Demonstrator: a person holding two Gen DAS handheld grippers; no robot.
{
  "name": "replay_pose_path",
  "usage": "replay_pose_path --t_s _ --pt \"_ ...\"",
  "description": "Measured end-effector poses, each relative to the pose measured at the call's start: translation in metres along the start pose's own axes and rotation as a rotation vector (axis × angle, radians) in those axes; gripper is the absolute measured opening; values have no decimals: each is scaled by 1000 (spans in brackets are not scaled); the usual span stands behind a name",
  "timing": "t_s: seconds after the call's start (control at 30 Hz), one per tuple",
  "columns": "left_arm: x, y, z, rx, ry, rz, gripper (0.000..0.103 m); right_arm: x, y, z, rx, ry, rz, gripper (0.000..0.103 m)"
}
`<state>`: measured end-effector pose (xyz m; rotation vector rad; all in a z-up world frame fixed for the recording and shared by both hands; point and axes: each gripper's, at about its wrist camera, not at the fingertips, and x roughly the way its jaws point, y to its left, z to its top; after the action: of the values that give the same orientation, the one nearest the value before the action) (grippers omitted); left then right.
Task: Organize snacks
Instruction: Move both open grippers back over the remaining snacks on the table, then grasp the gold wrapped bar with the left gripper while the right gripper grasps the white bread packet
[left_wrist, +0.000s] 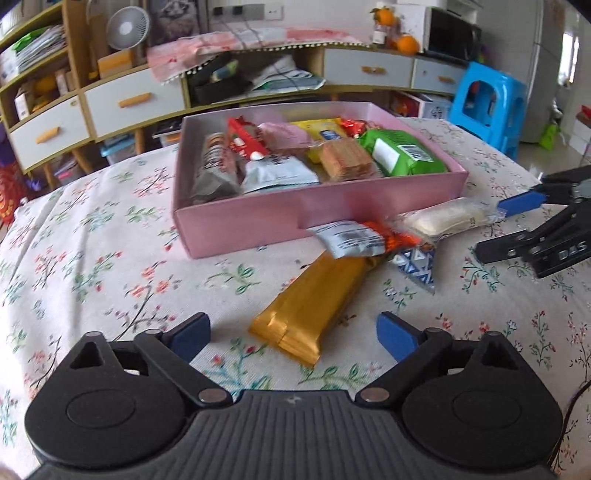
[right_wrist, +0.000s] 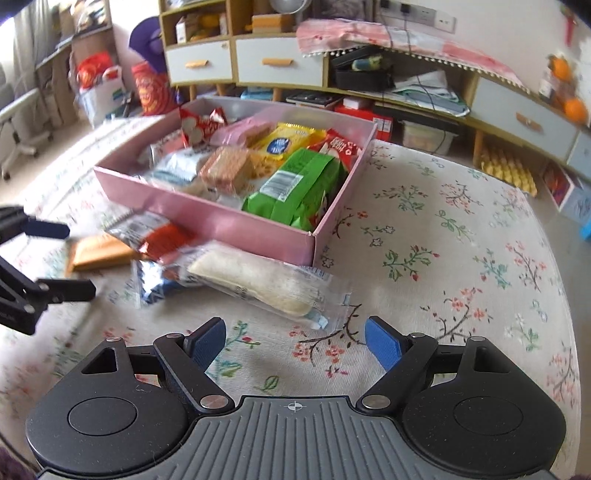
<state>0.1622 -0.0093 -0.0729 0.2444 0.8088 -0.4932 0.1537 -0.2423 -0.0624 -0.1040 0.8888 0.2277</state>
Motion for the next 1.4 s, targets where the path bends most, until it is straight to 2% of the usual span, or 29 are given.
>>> replay_pose_path --t_s 0.07,0.2,0.27,0.3,0.37,0.4,0.47,0.53,0.6,0.73,0.8,0.93,1.0,1.03,1.07,1.13,1.17,1.2,1.23,1.3,1.4 --pt "1 -3 1 4 -2 -5 86 5 1 0 -11 -3 -14 85" --pt "3 -6 3 2 -2 -8 77 9 1 5 -2 -28 -22 85" --pt "3 -7 4 -7 -6 -6 66 12 2 7 1 -34 -25 85" --pt "2 -7 4 -14 -5 -5 64 12 3 8 1 -36 -26 84" --pt "1 -7 6 -22 -4 2 52 13 5 8 -11 -41 -26 82" --pt "0 -7 6 -23 -5 2 49 13 6 9 -16 -41 -24 79" --pt "-2 -7 6 -21 -1 10 37 12 8 8 -23 -49 -16 70" --pt "-4 -8 6 -11 4 22 32 9 8 8 -23 -49 -2 47" --pt "-6 -9 5 -10 11 29 30 6 9 7 -33 -46 3 29" --pt "-11 -8 1 -21 32 50 27 0 16 4 -68 -36 -14 9" --pt "-15 -7 -1 -27 44 56 27 -4 16 1 -69 -31 -1 4" --pt "-24 -7 -9 -30 77 67 26 -13 20 -5 -84 -7 56 4" --pt "-28 -5 -12 -40 98 70 26 -18 23 -8 -83 -1 79 8" --pt "-30 -5 -13 -48 108 72 26 -21 24 -9 -84 -7 86 18" --pt "-32 -5 -15 -57 118 74 26 -22 26 -9 -86 -10 83 20" --pt "-35 -3 -17 -74 129 69 27 -24 26 -7 -80 -24 90 39" --pt "-36 -3 -18 -79 127 60 29 -25 28 -5 -76 -37 94 45" --pt "-37 -2 -19 -80 120 50 32 -25 29 -4 -77 -47 96 55" --pt "-37 -2 -21 -81 109 47 35 -25 31 -1 -82 -59 89 60" --pt "-36 -2 -22 -82 93 46 36 -20 39 4 -110 -74 67 60" --pt "-33 -1 -21 -103 83 41 42 -11 49 10 -147 -81 29 60"
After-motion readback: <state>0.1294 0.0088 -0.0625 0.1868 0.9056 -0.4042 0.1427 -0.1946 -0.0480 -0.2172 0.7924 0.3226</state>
